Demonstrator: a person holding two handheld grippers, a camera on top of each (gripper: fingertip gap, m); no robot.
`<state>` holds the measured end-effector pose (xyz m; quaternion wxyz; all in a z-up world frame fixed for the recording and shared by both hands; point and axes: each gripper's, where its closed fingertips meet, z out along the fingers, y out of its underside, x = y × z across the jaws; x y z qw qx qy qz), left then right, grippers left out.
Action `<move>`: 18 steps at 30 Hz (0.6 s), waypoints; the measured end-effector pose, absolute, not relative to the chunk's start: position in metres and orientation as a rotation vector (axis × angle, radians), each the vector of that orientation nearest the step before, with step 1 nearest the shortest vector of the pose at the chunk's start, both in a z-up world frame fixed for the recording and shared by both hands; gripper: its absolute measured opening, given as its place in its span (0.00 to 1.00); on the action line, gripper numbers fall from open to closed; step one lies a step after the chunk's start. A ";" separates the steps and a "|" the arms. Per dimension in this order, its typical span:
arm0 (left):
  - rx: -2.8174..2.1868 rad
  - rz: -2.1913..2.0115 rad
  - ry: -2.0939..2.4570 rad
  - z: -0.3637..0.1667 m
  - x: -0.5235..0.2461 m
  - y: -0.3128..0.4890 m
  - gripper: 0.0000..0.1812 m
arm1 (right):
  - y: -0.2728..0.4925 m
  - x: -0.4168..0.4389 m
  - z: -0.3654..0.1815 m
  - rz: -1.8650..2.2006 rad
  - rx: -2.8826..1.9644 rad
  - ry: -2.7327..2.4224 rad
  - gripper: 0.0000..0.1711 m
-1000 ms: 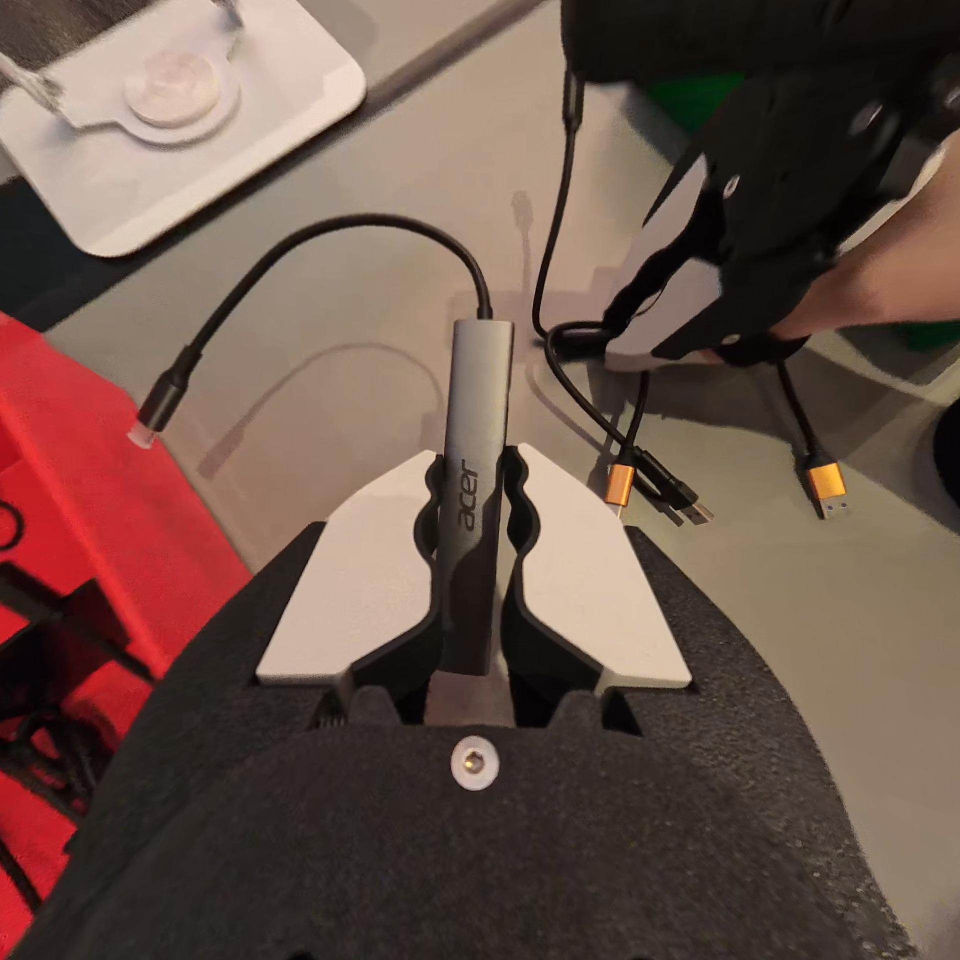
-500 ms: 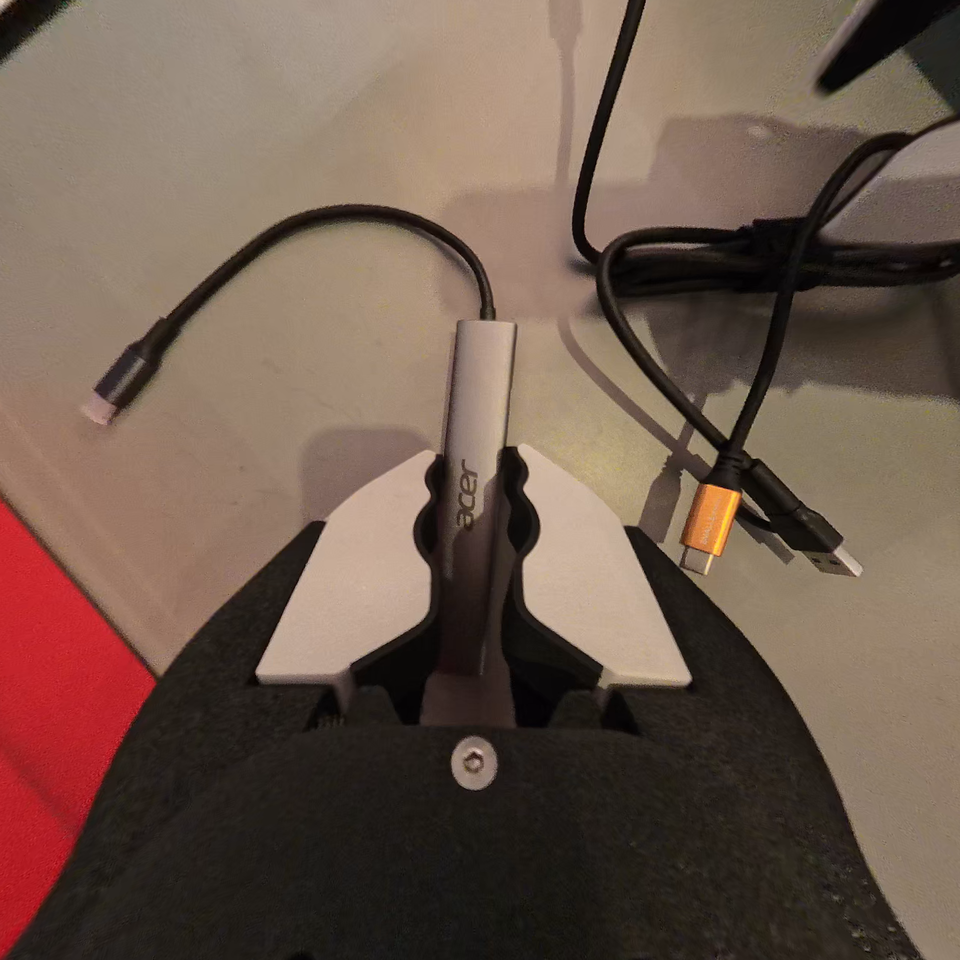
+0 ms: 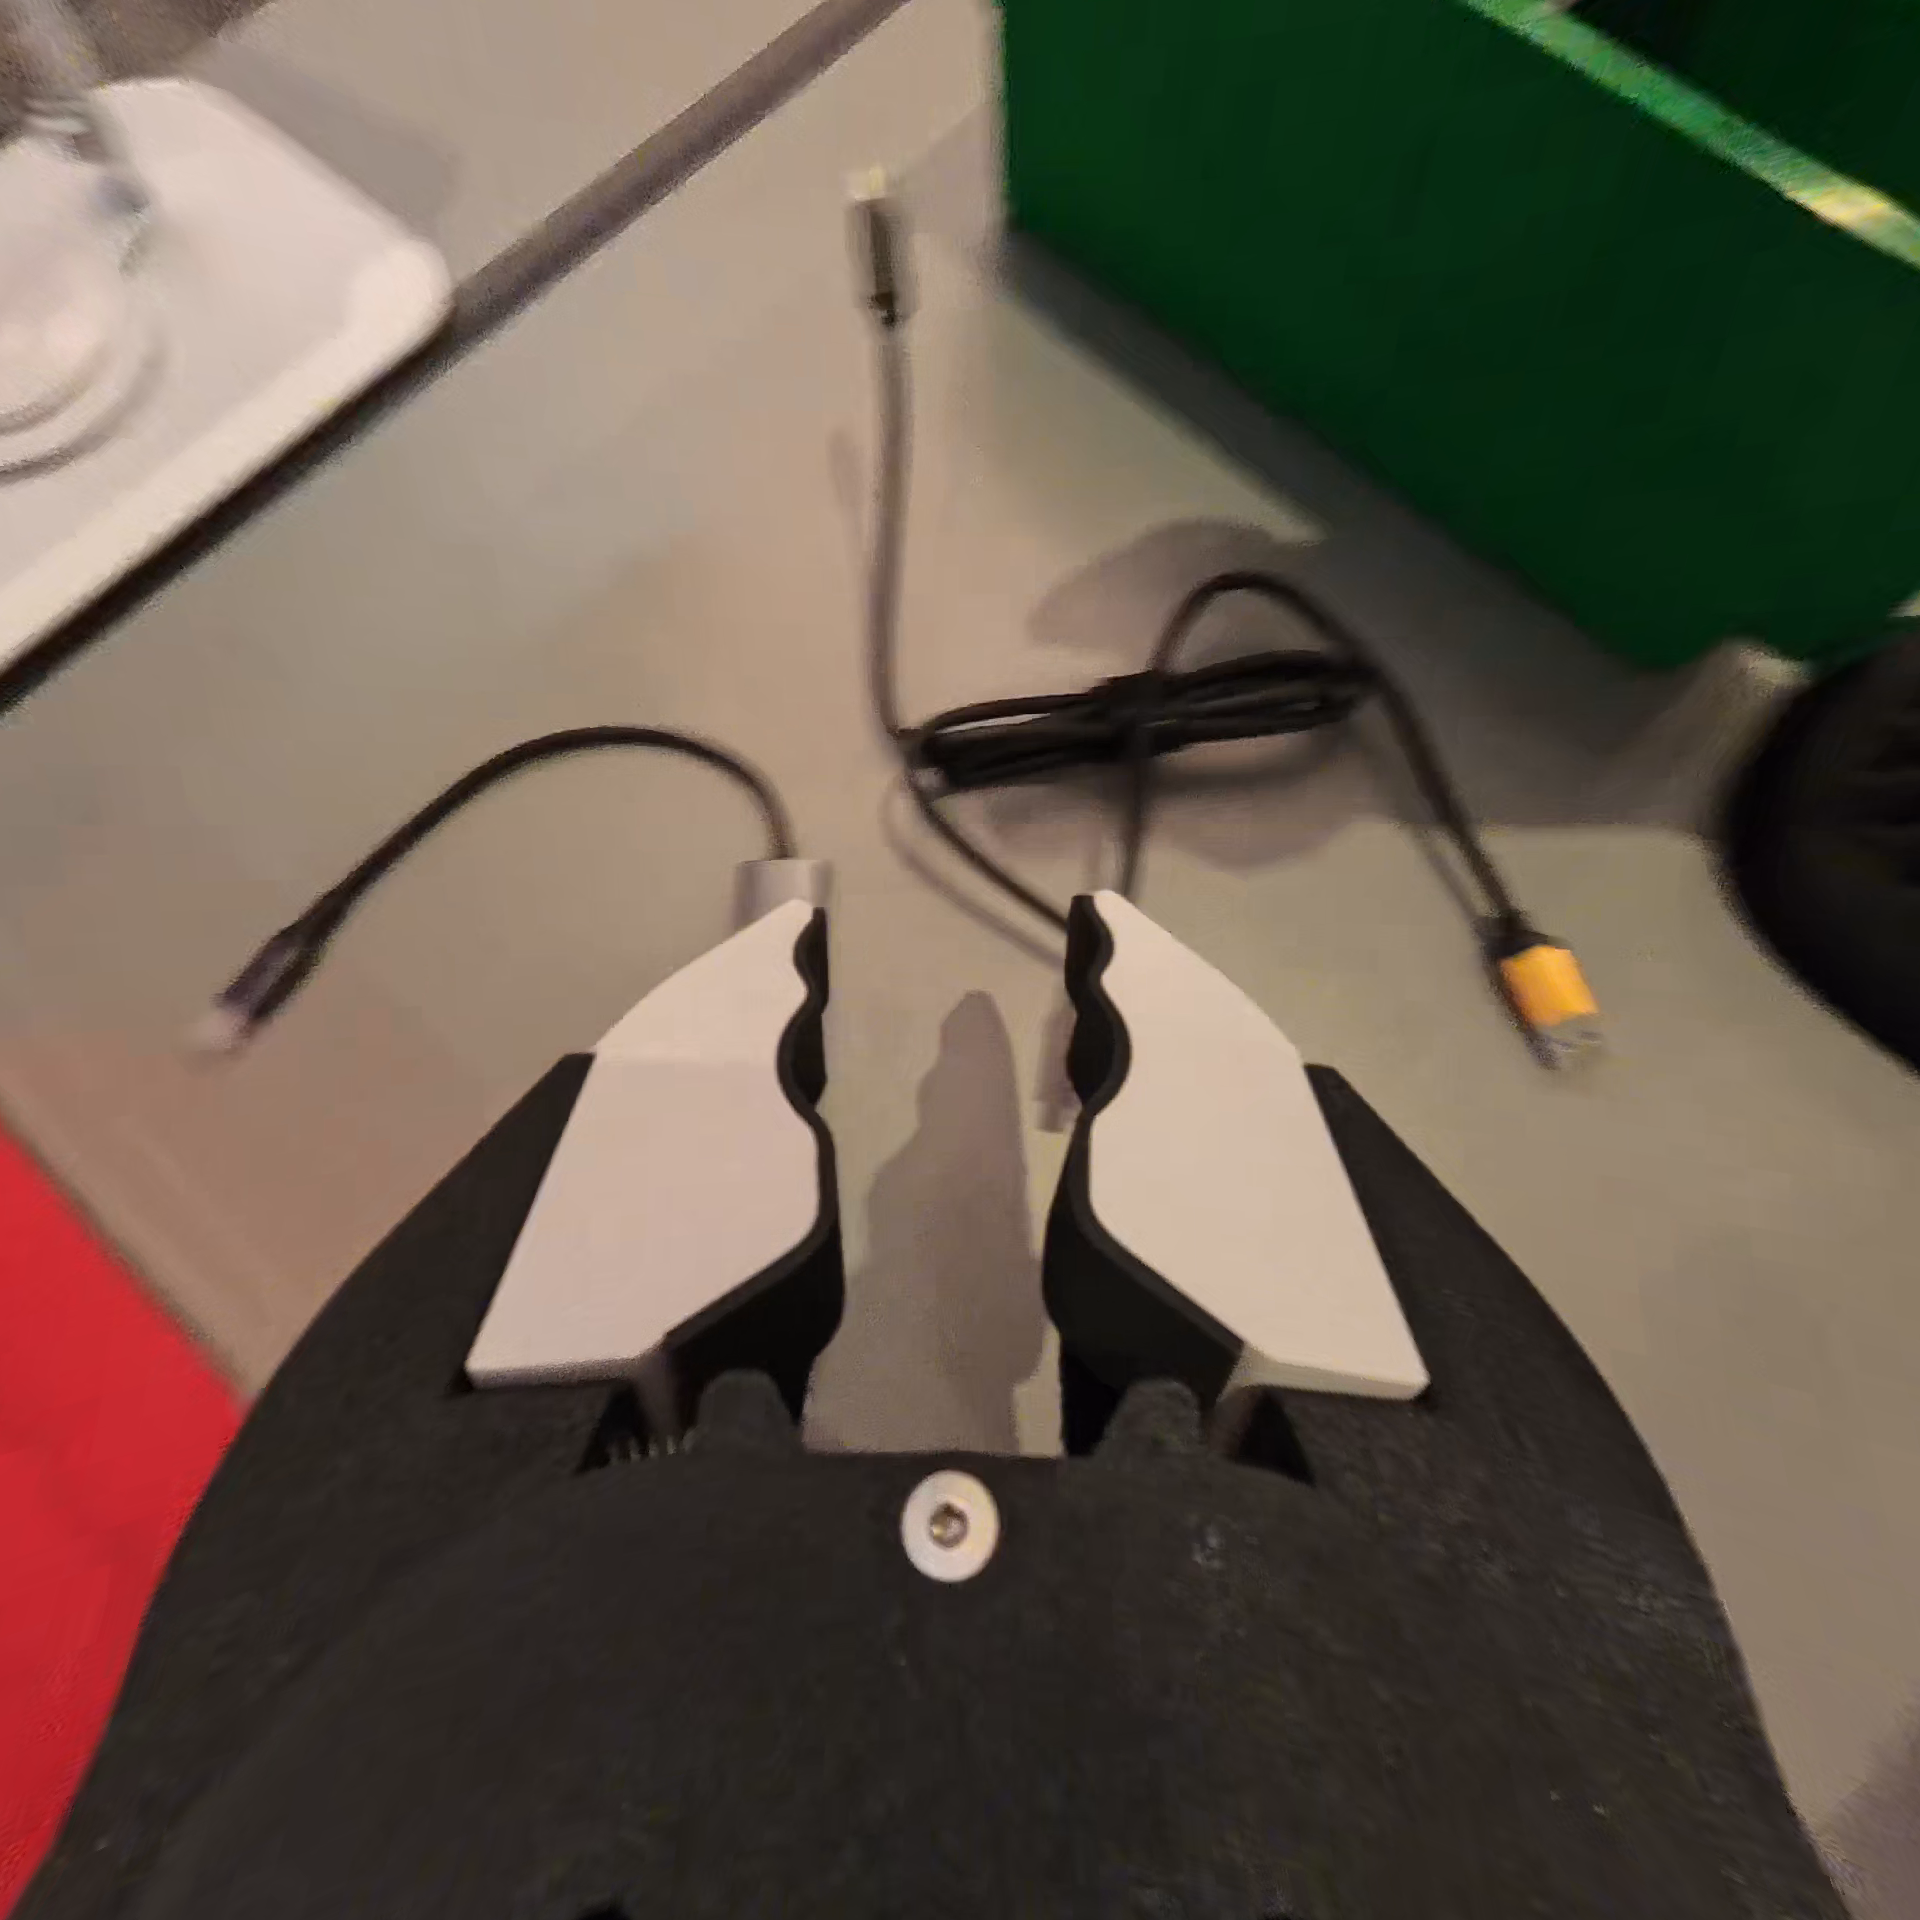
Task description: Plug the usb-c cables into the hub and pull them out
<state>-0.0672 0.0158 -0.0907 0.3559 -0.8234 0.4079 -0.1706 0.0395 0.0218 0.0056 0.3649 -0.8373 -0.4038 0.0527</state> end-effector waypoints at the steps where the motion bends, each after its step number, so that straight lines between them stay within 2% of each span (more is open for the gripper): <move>1: -2.132 -0.527 1.100 -0.092 -0.059 0.004 0.25 | 0.020 0.039 0.010 0.143 -2.133 -1.037 0.19; 15: -2.271 -0.609 1.332 -0.145 -0.057 -0.024 0.15 | 0.012 0.035 0.005 0.215 -2.131 -1.113 0.16; 16: -2.278 -0.619 1.351 -0.148 -0.057 -0.026 0.09 | 0.012 0.035 0.005 0.220 -2.131 -1.114 0.15; 18: -2.269 -0.619 1.349 -0.147 -0.056 -0.024 0.07 | 0.011 0.035 0.004 0.227 -2.130 -1.122 0.15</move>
